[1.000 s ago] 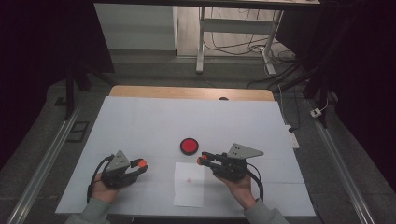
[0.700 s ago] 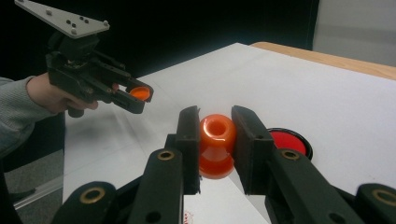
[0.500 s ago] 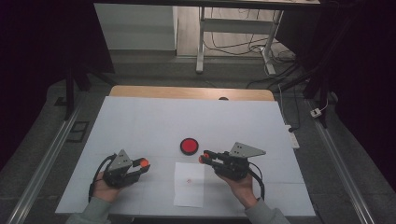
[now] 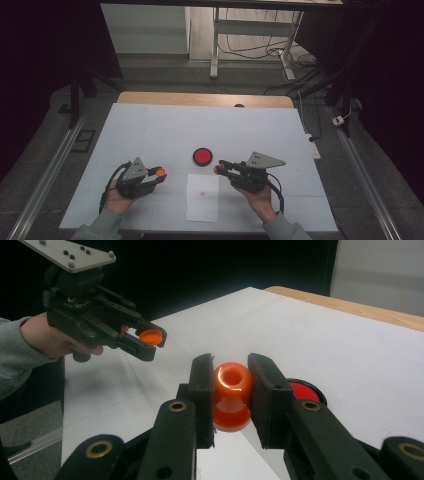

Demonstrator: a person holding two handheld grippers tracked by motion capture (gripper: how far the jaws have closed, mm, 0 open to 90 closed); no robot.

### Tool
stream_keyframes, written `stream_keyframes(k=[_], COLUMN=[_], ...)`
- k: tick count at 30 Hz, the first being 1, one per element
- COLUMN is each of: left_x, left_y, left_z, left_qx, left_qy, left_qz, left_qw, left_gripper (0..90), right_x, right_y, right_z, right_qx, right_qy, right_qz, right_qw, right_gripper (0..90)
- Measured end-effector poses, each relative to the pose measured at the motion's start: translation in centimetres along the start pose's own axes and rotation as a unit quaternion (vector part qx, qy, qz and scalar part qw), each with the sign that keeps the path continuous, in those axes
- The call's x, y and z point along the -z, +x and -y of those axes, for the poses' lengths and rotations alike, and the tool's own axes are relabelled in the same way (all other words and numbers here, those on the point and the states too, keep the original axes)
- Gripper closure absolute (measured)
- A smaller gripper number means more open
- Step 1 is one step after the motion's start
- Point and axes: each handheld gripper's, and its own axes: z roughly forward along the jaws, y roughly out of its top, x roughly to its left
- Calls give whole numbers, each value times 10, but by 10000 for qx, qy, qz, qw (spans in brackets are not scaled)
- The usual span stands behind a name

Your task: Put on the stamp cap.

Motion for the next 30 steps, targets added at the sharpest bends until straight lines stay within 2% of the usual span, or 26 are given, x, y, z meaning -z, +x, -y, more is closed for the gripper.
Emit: stream_keyframes(k=[12,25,30], left_x=[-15,-33,-37], left_y=[-9,-25,-30], left_z=[-21,-46,-50], left_qx=[-337,-710,-768], left_qy=[25,-20,3], left_qz=[255,518,585], left_qw=[9991,9961,9953], left_gripper=[643,643,643], right_x=[0,-1,-1], right_y=[0,0,0], right_z=[0,-1,0], right_qx=[31,32,35], right_qy=[15,18,29], right_qz=[39,39,30], right_qw=[10000,10000,10000], right_gripper=[723,723,723])
